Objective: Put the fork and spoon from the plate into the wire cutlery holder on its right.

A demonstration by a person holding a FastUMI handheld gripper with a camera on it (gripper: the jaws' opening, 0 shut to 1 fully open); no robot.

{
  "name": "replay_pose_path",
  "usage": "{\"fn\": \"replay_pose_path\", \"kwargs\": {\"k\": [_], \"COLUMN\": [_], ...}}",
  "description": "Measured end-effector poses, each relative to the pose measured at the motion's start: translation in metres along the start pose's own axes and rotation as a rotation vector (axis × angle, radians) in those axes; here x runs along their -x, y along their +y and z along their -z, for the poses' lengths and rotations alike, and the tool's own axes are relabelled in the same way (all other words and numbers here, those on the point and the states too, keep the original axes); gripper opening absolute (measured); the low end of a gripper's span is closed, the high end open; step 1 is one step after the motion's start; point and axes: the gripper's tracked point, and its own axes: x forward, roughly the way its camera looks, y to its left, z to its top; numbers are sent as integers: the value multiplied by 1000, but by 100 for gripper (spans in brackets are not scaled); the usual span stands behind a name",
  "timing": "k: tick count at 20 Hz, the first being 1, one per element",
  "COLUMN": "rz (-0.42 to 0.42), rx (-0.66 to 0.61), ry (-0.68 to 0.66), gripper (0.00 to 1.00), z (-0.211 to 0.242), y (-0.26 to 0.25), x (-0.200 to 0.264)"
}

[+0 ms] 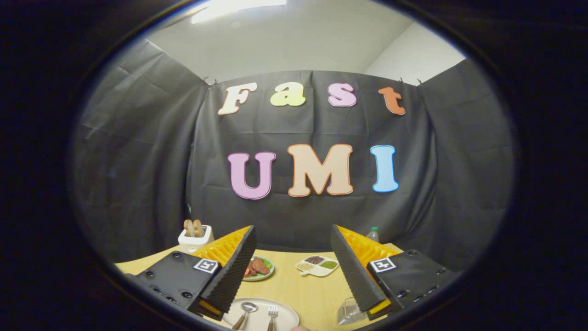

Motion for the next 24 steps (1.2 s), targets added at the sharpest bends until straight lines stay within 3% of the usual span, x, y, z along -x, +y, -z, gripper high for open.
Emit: {"fn": "replay_pose_path", "kwargs": {"k": [16,24], "rz": [-19,-62], "rx": [9,25], "ry": [20,102], "gripper": [100,100], "z": [7,38], "y": [8,19], "x": [-5,-13]}}
